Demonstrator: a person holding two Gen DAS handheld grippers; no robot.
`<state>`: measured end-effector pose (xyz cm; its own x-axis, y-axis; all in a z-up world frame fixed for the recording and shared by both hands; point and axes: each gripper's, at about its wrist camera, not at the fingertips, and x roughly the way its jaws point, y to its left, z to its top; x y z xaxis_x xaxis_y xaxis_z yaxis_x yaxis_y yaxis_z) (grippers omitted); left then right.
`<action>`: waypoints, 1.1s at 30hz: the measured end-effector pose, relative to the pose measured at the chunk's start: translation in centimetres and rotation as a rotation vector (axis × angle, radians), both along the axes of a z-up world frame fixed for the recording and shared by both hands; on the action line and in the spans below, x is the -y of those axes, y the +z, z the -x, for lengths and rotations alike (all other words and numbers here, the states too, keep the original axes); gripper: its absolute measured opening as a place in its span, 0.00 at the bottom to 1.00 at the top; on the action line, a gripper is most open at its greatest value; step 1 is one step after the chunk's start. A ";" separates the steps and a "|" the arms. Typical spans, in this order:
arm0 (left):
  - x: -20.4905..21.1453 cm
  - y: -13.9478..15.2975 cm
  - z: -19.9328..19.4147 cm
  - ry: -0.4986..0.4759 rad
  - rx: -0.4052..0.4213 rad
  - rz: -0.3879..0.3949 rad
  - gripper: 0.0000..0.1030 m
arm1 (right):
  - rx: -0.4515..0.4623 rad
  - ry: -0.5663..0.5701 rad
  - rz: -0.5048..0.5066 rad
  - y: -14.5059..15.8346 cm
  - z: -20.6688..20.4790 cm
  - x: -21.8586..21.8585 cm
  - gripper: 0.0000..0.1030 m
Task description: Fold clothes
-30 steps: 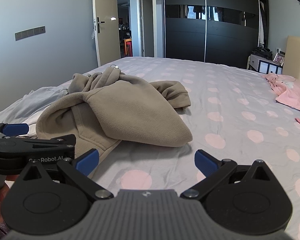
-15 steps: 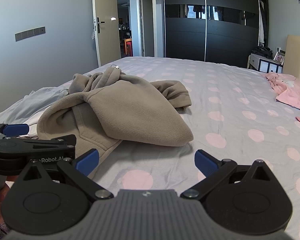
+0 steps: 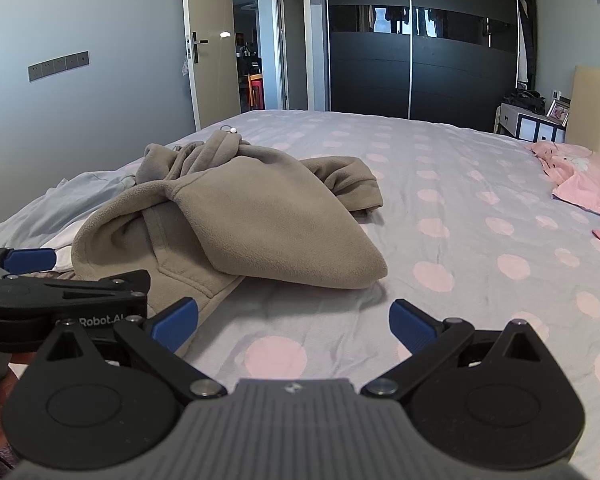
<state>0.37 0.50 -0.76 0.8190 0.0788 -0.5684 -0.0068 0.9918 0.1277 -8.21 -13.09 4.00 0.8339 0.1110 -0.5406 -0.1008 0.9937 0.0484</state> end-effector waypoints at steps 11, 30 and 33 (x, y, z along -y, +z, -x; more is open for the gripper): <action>-0.6 -0.9 -2.7 0.008 -0.046 -0.028 0.96 | -0.048 0.051 -0.016 -0.6 -3.1 -0.6 0.99; -8.5 -5.5 -10.7 0.174 -0.097 0.008 0.66 | -0.077 0.253 0.094 -4.4 -18.7 -10.0 0.83; -8.8 -5.8 -10.9 0.169 -0.103 0.043 0.58 | -0.098 0.246 0.102 -5.2 -20.5 -10.9 0.61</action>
<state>11.26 9.34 -6.57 0.7335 0.1837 -0.6544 -0.1625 0.9823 0.0936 12.29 -2.21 -1.22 0.7319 0.2444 -0.6361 -0.3390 0.9404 -0.0287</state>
